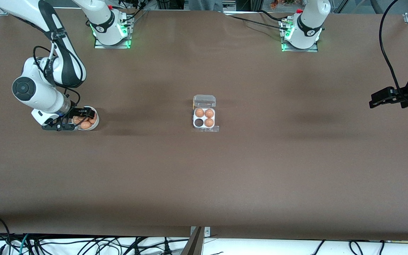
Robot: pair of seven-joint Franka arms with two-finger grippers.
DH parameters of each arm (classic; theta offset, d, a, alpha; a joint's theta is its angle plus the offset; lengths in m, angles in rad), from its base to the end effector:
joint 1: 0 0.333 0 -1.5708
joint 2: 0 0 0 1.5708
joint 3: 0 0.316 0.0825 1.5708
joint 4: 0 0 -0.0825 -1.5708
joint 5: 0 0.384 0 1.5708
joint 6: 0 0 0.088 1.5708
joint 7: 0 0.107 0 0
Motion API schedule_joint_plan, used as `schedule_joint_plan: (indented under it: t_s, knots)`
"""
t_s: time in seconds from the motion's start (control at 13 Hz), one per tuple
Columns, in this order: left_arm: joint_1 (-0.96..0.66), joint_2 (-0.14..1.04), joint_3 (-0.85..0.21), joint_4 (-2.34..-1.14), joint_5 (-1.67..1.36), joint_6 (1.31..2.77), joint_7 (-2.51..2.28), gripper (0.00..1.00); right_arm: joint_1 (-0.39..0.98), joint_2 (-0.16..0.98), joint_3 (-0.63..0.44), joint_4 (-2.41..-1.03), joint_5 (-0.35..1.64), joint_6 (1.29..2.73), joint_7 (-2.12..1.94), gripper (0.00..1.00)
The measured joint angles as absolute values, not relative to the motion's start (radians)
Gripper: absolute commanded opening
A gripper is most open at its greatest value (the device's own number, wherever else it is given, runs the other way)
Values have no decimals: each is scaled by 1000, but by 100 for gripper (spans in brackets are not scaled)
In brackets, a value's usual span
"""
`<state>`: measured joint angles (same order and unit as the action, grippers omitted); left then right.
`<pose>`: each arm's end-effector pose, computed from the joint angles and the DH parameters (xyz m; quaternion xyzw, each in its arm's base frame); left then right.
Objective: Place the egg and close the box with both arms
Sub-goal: 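Reach the right gripper to the egg bowl and grasp one egg, then carry the egg with the right gripper over the empty box slot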
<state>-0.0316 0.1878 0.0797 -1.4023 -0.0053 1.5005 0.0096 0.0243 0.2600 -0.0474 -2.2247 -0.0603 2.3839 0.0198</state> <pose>0.6030 0.0238 0.5890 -0.9988 -0.0188 0.0446 0.0035 0.5375 -0.0132 0.2483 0.9984 0.0020 -0.0504 0.0256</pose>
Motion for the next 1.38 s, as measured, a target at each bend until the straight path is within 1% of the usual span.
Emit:
schedule_joint_plan:
  t_s: [0.31,0.38,0.92,1.15,1.38]
  knots:
    - [-32,188,79,-1402,-5,1500,10,100,24,283,-47,-2225,-62,2401,19,60]
    - [-32,188,79,-1402,-5,1500,10,100,24,284,-47,-2225,-62,2402,19,56]
    - [-31,188,80,-1402,-5,1500,10,100,25,283,-48,-2222,-65,2406,18,36]
    - [-31,188,80,-1402,-5,1500,10,100,25,283,-48,-2212,-70,2403,10,32]
    - [-31,188,80,-1402,-5,1500,10,100,26,283,-47,-2185,-72,2371,4,30]
